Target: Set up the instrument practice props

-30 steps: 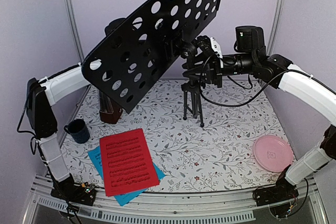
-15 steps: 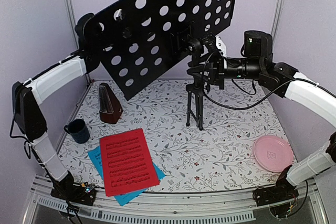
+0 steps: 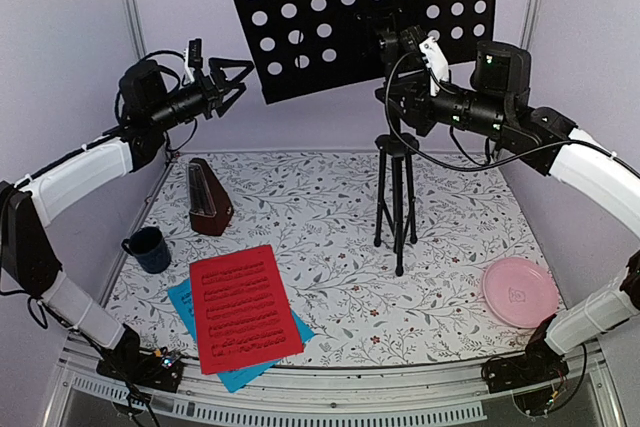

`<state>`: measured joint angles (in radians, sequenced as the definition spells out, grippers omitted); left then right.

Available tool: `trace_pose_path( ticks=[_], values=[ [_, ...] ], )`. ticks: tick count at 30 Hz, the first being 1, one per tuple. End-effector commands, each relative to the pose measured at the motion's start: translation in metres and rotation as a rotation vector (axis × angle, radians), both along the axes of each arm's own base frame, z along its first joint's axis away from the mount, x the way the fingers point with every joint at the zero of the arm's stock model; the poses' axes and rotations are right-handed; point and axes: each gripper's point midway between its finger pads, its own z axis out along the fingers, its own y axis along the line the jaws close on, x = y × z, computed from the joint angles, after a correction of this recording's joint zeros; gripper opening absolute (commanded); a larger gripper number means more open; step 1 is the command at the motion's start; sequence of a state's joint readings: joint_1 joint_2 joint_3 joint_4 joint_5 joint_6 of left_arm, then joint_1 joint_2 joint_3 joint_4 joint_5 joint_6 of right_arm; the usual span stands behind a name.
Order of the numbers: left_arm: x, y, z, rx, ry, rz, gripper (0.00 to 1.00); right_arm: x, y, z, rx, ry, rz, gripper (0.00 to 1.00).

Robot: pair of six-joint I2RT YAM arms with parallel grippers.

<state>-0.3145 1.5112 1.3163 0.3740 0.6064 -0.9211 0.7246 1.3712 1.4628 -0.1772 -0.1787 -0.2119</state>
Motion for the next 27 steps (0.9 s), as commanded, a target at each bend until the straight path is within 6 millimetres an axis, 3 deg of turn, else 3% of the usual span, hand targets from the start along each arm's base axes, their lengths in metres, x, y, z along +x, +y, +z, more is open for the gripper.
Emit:
trace_pose_path(
  ticks=[1,5,10,17,22,27],
  values=[
    [0.0,0.026,-0.009,0.117,-0.097,0.176,0.99,-0.013,-0.048,0.154,0.339,-0.33,-0.135,0.0],
    [-0.009,0.03,-0.035,0.188,-0.122,0.192,0.99,-0.012,-0.056,0.165,0.378,-0.358,-0.146,0.0],
    [-0.022,0.018,-0.061,0.286,-0.185,0.158,0.99,-0.007,-0.059,0.17,0.395,-0.385,-0.156,0.0],
    [-0.054,-0.043,-0.092,0.472,-0.333,0.042,0.96,0.0,-0.065,0.179,0.469,-0.372,-0.143,0.0],
    [-0.083,-0.084,-0.112,0.509,-0.491,-0.04,0.84,0.001,-0.053,0.174,0.482,-0.327,-0.085,0.0],
    [-0.091,-0.113,-0.112,0.501,-0.571,-0.07,0.68,0.004,-0.047,0.164,0.484,-0.286,-0.06,0.0]
  ],
)
